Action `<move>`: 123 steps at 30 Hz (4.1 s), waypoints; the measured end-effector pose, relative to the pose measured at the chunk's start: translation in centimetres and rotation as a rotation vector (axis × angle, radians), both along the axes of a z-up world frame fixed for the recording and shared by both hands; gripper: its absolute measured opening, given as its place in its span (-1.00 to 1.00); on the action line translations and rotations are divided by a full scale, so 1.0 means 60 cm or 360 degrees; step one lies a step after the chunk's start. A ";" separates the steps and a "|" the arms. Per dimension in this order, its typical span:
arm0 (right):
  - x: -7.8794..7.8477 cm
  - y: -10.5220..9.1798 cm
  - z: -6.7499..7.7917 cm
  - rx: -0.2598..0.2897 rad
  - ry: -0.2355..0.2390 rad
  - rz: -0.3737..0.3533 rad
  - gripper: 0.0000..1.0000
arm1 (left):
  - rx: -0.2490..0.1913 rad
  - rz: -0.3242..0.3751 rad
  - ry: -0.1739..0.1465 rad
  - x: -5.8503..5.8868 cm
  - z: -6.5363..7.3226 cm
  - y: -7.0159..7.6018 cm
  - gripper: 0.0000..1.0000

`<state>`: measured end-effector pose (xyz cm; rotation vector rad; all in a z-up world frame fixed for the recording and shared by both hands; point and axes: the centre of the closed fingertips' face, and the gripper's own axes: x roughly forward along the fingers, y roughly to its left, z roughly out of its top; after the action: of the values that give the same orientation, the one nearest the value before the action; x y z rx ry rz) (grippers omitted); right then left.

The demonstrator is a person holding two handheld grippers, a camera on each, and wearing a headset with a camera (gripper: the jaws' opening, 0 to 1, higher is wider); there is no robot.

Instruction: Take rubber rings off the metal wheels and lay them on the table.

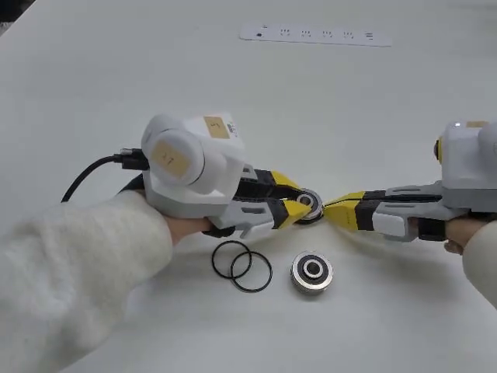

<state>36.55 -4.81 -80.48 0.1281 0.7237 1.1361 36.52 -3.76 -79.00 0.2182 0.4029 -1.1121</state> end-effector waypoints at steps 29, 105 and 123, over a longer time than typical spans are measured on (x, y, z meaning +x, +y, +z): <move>-0.010 0.004 0.019 0.0340 0.0364 -0.0207 -1.00 | 0.0029 -0.0027 -0.0057 -0.004 -0.004 0.001 -0.73; 0.000 0.003 0.052 0.0345 0.0259 -0.0198 -1.00 | 0.0023 0.0035 -0.0060 -0.004 0.057 0.024 -0.44; -0.036 -0.005 0.129 0.0392 0.0144 -0.0162 -1.00 | -0.0084 0.0097 -0.0056 -0.043 0.153 0.044 0.26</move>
<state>34.38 -5.09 -72.73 0.4223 0.6473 1.1238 33.92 -1.14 -69.82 0.1777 0.3462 -1.0560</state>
